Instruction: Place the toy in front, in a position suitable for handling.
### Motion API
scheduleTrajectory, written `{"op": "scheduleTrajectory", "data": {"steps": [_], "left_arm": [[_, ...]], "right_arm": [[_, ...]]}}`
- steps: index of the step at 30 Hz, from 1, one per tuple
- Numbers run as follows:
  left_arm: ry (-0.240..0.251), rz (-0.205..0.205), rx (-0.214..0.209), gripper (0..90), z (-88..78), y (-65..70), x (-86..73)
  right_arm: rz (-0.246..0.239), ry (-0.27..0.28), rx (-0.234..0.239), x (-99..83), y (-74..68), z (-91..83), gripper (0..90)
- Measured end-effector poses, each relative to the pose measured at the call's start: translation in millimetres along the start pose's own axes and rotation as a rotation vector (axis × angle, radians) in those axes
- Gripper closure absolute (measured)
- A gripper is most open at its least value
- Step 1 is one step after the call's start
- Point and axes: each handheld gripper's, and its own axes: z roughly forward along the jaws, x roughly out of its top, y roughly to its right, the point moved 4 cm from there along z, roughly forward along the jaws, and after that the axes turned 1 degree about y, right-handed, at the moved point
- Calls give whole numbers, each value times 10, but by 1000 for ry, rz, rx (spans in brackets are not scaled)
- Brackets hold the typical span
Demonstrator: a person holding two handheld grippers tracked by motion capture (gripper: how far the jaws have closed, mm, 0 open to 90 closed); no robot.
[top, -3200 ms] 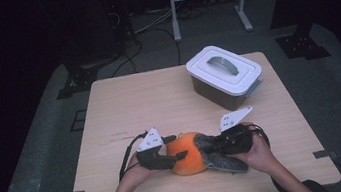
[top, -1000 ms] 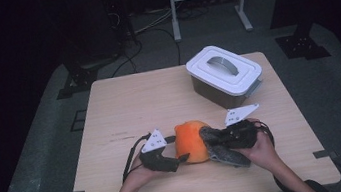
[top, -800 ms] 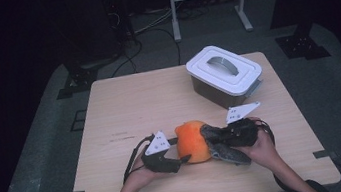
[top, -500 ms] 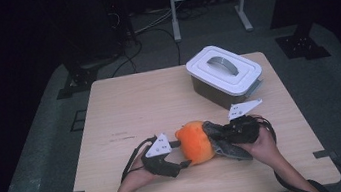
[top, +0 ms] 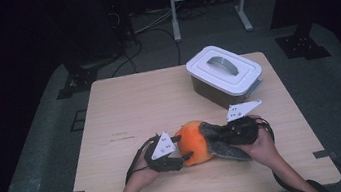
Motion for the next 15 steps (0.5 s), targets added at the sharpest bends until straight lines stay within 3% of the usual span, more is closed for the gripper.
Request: {"op": "scheduleTrajectory", "data": {"steps": [3, 5, 10, 13, 15], "left_arm": [[-11, -23, -3, 371, 63, 4, -2], [-20, -13, 4, 365, 82, 6, 11], [7, -30, -12, 276, 86, 8, 14], [5, 14, -33, 123, 151, 66, 9], [-18, 67, -6, 69, 198, 102, -3]], "right_arm": [[-33, 13, 14, 57, -94, -2, 765], [-71, -9, -7, 62, -147, 39, 764], [-34, -16, -17, -5, -26, 35, 764], [-8, -11, -11, -20, 2, 22, 762], [-15, -14, -10, -18, -2, 32, 760]]}}
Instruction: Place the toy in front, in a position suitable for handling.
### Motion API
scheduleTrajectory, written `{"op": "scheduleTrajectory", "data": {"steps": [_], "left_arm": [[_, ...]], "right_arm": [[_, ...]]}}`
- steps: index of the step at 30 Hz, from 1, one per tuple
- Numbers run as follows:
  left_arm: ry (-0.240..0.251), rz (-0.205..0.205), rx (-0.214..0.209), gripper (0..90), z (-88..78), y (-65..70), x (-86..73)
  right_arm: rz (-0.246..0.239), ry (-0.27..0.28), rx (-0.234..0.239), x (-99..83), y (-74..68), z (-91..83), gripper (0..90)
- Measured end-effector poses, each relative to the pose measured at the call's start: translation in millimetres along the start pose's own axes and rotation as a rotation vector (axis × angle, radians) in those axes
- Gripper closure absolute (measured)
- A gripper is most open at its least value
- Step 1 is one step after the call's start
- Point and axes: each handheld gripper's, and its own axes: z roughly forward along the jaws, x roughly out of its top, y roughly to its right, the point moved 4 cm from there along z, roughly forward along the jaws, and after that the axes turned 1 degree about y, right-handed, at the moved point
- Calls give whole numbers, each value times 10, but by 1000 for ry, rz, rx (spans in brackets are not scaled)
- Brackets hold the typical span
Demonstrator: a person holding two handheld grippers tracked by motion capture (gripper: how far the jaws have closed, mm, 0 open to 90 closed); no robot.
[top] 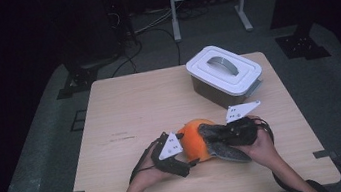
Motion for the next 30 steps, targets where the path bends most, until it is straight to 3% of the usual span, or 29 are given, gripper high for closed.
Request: {"op": "scheduleTrajectory", "data": {"steps": [1, 3, 4, 5, 7, 10, 13, 15, 17, 20, 26, 29, 30], "left_arm": [[-16, 26, 24, 69, 19, 2, -4], [-23, 59, 63, 195, 35, -1, -4], [-22, 62, 74, 195, 28, -11, 0], [-24, 60, 83, 261, 21, -24, 8], [-20, 51, 81, 371, -5, -28, 34], [-30, 10, 39, 445, -84, -42, 101], [-17, -84, -35, 459, -225, -71, 204], [-19, -110, -68, 460, -309, -82, 237], [-19, -119, -78, 455, -350, -84, 231], [-34, -114, -83, 428, -324, -68, 177], [-5, -114, -90, 211, -288, -79, 178], [-3, -111, -97, 251, -271, -65, 175], [-6, -102, -89, 312, -270, -61, 176]], "right_arm": [[2, -4, 4, -2, -9, 10, 758], [1, -9, 6, -3, -17, 30, 758], [1, -9, 6, -3, -17, 30, 758], [0, -7, 3, -2, -15, 28, 757], [5, -1, 2, 3, -6, 19, 758], [-10, 5, 3, 43, -47, -23, 762], [-28, 33, 25, 127, -143, -88, 764], [-41, 49, 45, 171, -208, -116, 764], [-51, 48, 63, 189, -274, -112, 764], [-56, 19, 61, 143, -257, -64, 764], [-17, -13, 39, 4, -93, -64, 764], [6, -17, 40, -29, -41, -64, 764], [4, -20, 39, -25, -41, -61, 764]]}}
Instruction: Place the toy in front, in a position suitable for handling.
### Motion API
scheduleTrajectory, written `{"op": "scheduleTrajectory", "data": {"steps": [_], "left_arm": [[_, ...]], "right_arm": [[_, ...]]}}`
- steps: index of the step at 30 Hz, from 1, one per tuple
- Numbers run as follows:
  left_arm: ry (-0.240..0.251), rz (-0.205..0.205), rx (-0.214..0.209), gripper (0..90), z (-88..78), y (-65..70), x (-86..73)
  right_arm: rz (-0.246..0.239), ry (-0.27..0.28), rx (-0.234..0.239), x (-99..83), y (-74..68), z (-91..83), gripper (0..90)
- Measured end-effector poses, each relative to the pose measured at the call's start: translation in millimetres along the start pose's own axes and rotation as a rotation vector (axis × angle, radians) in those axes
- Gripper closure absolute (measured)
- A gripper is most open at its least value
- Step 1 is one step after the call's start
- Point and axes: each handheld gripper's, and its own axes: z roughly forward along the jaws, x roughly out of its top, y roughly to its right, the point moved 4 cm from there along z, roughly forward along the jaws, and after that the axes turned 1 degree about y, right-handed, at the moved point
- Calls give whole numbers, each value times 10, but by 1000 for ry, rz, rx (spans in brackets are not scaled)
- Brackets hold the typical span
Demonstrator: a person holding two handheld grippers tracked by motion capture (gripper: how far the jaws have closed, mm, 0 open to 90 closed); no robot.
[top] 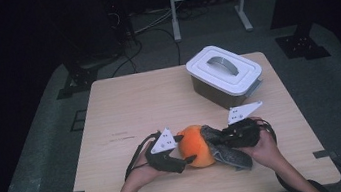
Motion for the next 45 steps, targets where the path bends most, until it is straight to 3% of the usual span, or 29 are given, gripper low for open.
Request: {"op": "scheduleTrajectory", "data": {"steps": [3, 4, 8, 11, 14, 16, 19, 22, 24, 27, 32, 35, 40, 42, 44, 45], "left_arm": [[10, -20, 16, 408, -14, -6, 29], [18, -29, 20, 422, -25, -13, 49], [28, -35, 1, 429, -39, 1, 129], [15, -31, 2, 432, -21, 23, 134], [17, -57, 8, 431, -21, -14, 109], [26, -84, 12, 431, -23, -43, 100], [33, -101, 14, 431, -22, -65, 96], [39, -107, 19, 431, -31, -66, 125], [38, -118, 25, 431, -31, -66, 143], [36, -127, 37, 431, -39, -79, 146], [35, -189, 57, 422, -39, -151, 109], [37, -183, 60, 421, -33, -145, 116], [37, -121, 34, 401, -33, -97, 122], [43, -114, 33, 387, -28, -84, 126], [45, -108, 29, 351, -28, -82, 130], [45, -106, 30, 283, -29, -82, 134]], "right_arm": [[-15, 3, -5, 48, -44, -22, 768], [-27, 31, 12, 115, -102, -81, 770], [-53, 71, 48, 223, -225, -140, 769], [-88, 45, 48, 231, -309, -70, 768], [-82, 28, 44, 171, -253, -25, 767], [-83, 3, 10, 121, -181, -28, 766], [-43, -4, -4, 50, -89, -52, 765], [-57, 26, 12, 124, -157, -101, 765], [-69, 60, 55, 193, -239, -112, 763], [-88, 43, 61, 204, -302, -49, 760], [-78, -8, 54, 92, -234, 7, 761], [-60, 0, 54, 83, -202, -16, 760], [-62, 32, 20, 165, -157, -80, 761], [-38, 33, 15, 142, -104, -91, 760], [-22, 18, 20, 91, -54, -77, 759], [-8, -8, 46, 36, -33, -48, 752]]}}
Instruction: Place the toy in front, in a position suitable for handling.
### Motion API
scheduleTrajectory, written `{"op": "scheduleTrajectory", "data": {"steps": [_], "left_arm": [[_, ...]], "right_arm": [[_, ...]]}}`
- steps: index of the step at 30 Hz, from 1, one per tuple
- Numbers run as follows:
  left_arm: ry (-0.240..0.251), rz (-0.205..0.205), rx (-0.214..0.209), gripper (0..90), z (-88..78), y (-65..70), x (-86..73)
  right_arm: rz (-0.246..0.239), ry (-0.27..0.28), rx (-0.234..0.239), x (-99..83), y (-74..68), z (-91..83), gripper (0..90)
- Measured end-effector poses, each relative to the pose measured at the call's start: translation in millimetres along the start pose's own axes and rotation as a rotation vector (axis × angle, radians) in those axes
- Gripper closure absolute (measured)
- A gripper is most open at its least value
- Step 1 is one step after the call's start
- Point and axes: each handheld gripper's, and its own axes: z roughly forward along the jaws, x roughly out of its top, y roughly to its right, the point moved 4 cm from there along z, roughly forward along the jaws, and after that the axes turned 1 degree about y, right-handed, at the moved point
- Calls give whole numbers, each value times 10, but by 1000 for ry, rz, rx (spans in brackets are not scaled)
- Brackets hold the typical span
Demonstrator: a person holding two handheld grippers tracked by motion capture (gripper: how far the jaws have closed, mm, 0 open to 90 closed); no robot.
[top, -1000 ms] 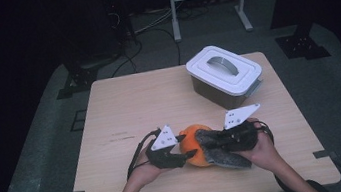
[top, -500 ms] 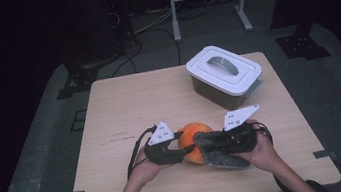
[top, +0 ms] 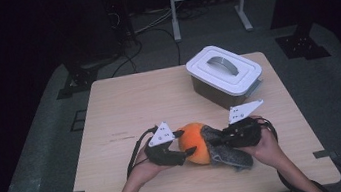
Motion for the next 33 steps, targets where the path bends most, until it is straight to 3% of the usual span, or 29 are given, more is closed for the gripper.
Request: {"op": "scheduleTrajectory", "data": {"steps": [1, 4, 5, 6, 7, 8, 9, 13, 14, 15, 18, 20, 23, 26, 28, 31, 33], "left_arm": [[2, 2, 4, 283, 0, -3, 5], [2, -19, 22, 166, 36, -11, 2], [-3, -24, 17, 161, 52, -7, -10], [-6, -22, 5, 226, 65, 4, -24], [-7, -5, -4, 226, 67, 21, -34], [-8, 14, -3, 314, 63, 37, -36], [-6, 28, -7, 314, 56, 52, -30], [1, 114, -40, 360, 61, 142, -6], [4, 139, -50, 360, 67, 172, -4], [1, 169, -50, 360, 68, 191, -4], [-16, 196, -49, 365, 60, 193, -25], [-16, 190, -51, 365, 50, 173, -45], [-16, 179, -58, 365, 36, 146, -61], [-16, 187, -69, 360, 33, 143, -66], [-14, 179, -71, 348, 35, 141, -62], [-11, 131, -81, 273, 28, 105, -57], [14, 63, -91, 254, 8, 52, -55]], "right_arm": [[0, 0, 0, 0, 0, 0, 752], [10, -22, 21, -37, 5, 15, 751], [6, -29, 23, -37, -3, 14, 751], [0, -44, 29, -29, -25, 15, 753], [0, -44, 29, -29, -25, 15, 753], [-21, -47, 19, 6, -61, -5, 757], [-21, -47, 19, 6, -61, -5, 757], [-54, 22, 25, 165, -170, -80, 761], [-83, 18, 16, 220, -219, -76, 759], [-83, 18, 16, 220, -219, -76, 759], [-90, -25, 27, 167, -222, -10, 762], [-83, -45, 31, 141, -201, -6, 762], [-65, -63, 2, 72, -101, -45, 760], [-37, -12, -20, 63, -23, -111, 759], [-22, -5, -27, 60, 13, -110, 757], [-16, -32, -12, 12, -2, -23, 757], [-19, -37, 6, 5, -30, 1, 756]]}}
